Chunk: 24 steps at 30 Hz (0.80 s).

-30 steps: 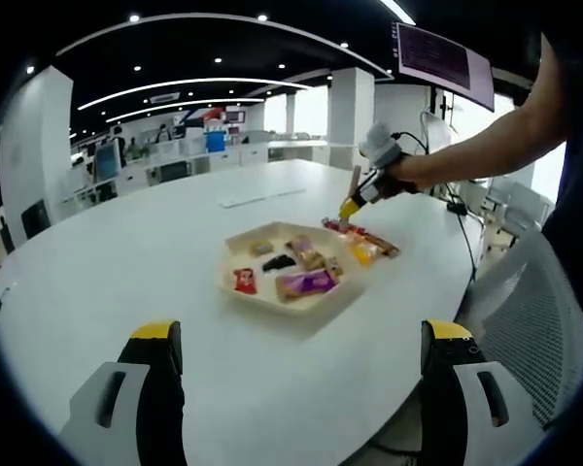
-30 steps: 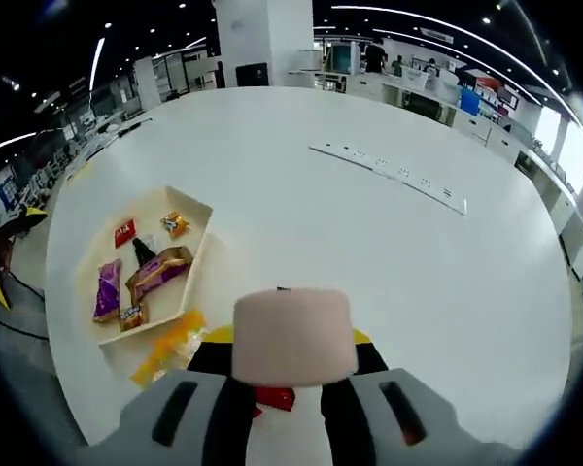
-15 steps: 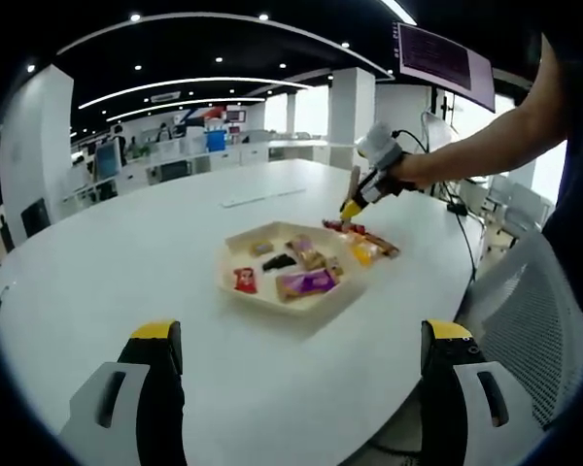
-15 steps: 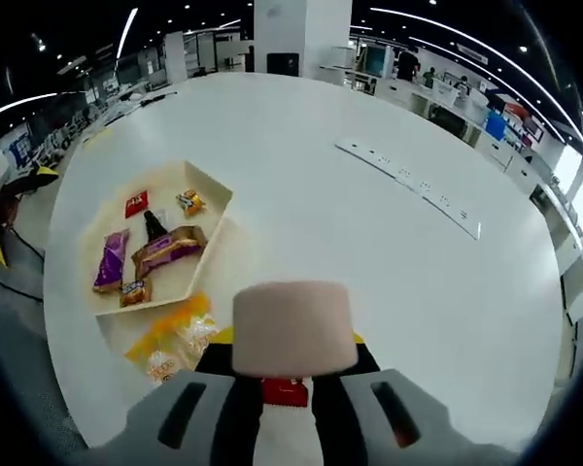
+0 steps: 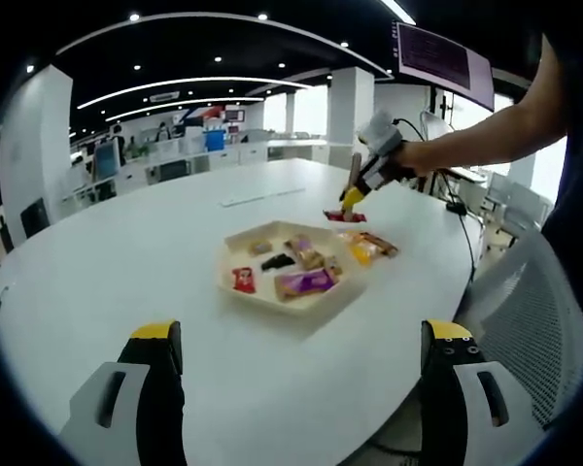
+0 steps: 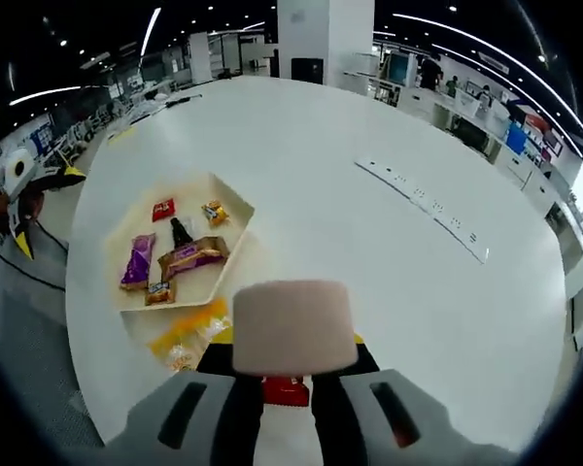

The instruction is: Place the target food into the container with the food tongs after gripping and lifting it, then release it inside without dropping or visibly crushing the food.

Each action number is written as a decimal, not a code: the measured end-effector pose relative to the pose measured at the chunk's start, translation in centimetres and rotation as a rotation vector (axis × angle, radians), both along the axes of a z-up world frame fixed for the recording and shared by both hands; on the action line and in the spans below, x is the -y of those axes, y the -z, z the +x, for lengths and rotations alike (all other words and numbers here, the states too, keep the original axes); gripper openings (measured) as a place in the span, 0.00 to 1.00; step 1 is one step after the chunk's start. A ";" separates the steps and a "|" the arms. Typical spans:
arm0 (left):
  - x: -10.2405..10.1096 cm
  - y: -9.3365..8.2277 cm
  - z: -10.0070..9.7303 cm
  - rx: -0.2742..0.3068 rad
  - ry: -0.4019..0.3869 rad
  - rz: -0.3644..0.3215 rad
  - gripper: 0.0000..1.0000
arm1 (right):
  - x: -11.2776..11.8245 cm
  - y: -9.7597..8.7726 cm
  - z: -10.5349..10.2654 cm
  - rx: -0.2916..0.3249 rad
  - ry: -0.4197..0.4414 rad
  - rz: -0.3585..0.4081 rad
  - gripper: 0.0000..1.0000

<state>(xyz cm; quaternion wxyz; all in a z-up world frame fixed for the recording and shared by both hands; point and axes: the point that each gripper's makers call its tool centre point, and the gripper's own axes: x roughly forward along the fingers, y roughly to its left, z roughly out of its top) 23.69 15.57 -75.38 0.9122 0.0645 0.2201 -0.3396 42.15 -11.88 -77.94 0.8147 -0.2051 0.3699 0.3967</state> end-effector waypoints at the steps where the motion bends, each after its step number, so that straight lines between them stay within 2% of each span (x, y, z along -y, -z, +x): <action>1: 0.0 0.0 0.0 -0.002 0.000 -0.001 0.99 | -0.1 -0.4 0.1 0.001 -0.005 0.002 0.17; 14: 0.1 -0.1 0.0 0.007 0.008 0.001 0.99 | -0.9 -6.4 1.2 0.041 -0.106 -0.012 0.17; 24: 0.2 -0.2 0.0 0.015 0.016 0.003 0.99 | -1.5 -9.1 1.3 0.054 -0.150 -0.010 0.17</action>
